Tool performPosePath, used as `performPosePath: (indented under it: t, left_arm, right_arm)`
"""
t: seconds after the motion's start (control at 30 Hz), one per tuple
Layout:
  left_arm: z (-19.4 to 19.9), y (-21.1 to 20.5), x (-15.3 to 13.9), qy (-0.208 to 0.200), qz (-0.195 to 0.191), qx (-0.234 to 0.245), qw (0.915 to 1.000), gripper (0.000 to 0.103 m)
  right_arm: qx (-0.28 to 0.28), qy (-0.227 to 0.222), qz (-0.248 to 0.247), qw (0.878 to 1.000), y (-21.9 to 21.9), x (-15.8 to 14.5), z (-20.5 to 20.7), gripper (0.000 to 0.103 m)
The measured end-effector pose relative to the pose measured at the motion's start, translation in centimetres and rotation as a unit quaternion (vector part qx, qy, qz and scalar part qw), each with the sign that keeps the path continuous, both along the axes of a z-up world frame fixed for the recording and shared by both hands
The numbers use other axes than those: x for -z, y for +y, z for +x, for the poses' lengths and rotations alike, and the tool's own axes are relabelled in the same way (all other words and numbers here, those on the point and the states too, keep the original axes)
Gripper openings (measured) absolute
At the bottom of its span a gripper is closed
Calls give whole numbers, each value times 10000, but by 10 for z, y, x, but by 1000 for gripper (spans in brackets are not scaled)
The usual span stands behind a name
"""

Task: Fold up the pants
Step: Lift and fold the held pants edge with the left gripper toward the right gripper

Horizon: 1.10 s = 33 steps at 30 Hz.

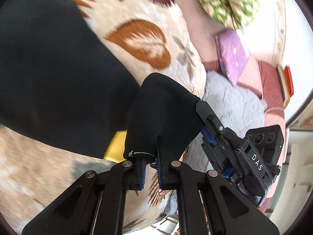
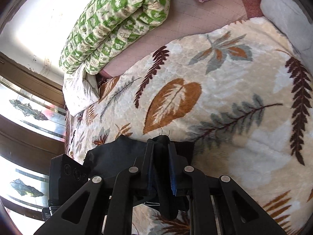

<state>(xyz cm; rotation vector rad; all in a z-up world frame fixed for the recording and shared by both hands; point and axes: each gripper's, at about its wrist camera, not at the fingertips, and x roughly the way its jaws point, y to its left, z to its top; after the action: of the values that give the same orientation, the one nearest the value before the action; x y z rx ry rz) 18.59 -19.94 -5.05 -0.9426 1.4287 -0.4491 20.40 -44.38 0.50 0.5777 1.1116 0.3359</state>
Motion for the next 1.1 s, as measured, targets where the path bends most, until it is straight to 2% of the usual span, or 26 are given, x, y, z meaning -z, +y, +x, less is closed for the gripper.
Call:
performPosePath:
  t: [0.2, 0.33, 0.47, 0.5, 0.67, 0.77, 0.83, 0.87, 0.9, 0.97, 1.03, 1.1]
  left_arm:
    - [2, 45, 26, 538, -345, -129, 9979, 8]
    - [-2, 73, 36, 733, -481, -292, 9957, 8]
    - [-5, 98, 35, 729, -295, -372, 9962, 11]
    - [-6, 105, 34, 703, -217, -384, 9966, 11]
    - [-12, 129, 26, 525, 255, -332, 9977, 11]
    - [-12, 135, 11, 199, 553, -242, 9980, 11]
    - [-13, 137, 5, 61, 513, -166, 9985, 11]
    - [-13, 136, 0, -1, 455, -130, 9989, 19]
    - [-13, 133, -3, -47, 419, -80, 9991, 33]
    - [-15, 126, -11, -167, 462, 6, 9988, 47]
    - [-21, 120, -20, -405, 563, 66, 9976, 47]
    - [-21, 110, -28, -587, 718, 285, 9953, 53]
  right_arm:
    - [-233, 240, 87, 9994, 59, 12, 13, 16]
    - [-191, 497, 188, 9984, 90, 18, 19, 18]
    - [-28, 701, 589, 9958, 115, 30, 21, 22]
    - [6, 742, 682, 9949, 120, 35, 20, 26]
    - [86, 1118, 831, 9902, 141, 61, 18, 30]
    - [246, 647, 1017, 9924, 136, 43, 7, 30]
    - [366, 205, 1199, 9919, 123, 21, -11, 32]
    - [456, -9, 1281, 9907, 114, 11, -26, 39]
    - [535, -149, 1359, 9892, 107, 5, -38, 49]
    - [814, -308, 1545, 9841, 91, 3, -69, 58]
    - [1131, -271, 1893, 9750, 78, 15, -94, 60]
    - [1531, -57, 2368, 9594, 65, 38, -114, 66]
